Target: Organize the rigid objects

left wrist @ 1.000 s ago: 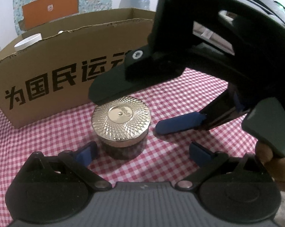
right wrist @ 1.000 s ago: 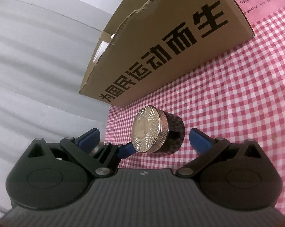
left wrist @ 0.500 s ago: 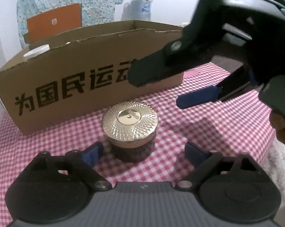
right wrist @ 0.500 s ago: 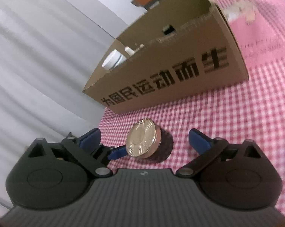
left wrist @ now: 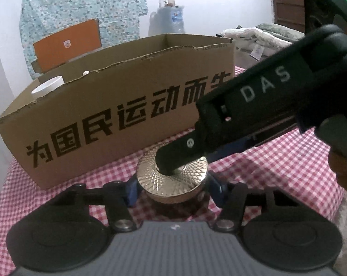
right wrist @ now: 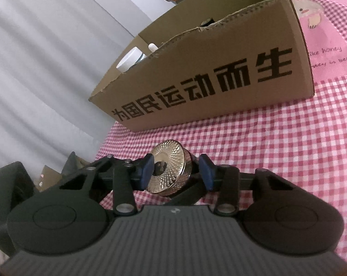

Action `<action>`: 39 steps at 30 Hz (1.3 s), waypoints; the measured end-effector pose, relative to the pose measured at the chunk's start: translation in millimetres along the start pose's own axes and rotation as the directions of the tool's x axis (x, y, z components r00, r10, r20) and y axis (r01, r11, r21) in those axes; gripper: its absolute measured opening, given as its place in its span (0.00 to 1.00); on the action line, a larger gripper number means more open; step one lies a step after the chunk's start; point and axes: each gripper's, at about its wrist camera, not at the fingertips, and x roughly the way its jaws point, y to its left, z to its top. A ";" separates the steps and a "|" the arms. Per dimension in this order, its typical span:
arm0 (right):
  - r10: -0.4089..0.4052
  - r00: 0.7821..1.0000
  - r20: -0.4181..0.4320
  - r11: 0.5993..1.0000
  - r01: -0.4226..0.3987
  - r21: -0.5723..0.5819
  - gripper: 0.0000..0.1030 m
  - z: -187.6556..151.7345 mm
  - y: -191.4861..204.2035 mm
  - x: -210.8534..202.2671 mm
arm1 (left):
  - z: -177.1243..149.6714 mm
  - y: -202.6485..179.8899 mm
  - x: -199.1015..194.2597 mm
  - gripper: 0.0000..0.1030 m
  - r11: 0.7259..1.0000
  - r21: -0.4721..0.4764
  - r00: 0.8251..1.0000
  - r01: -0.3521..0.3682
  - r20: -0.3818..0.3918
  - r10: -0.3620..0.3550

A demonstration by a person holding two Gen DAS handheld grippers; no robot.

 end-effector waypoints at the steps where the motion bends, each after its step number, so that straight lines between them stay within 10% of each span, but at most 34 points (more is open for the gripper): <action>1: 0.000 1.000 0.001 1.000 0.000 0.007 0.38 0.3 -0.6 1.1 | 0.4 3.0 1.0 0.58 1.000 -0.005 1.000 0.007 0.002 -0.007; 8: -0.035 0.999 0.025 0.999 0.035 -0.006 0.19 3.7 4.7 -9.3 | 3.3 23.9 4.0 0.56 0.995 -0.072 0.998 0.063 0.026 -0.062; 27: -0.046 0.967 0.251 0.964 0.109 -0.243 0.19 59.0 91.2 -94.4 | 109.3 50.8 -45.0 0.56 0.988 -0.078 0.962 0.131 0.252 -0.108; 39: -0.157 0.981 0.112 0.975 0.172 -0.141 0.19 166.1 20.8 -56.0 | 168.0 71.5 82.3 0.55 0.946 -0.204 0.968 0.250 0.029 -0.250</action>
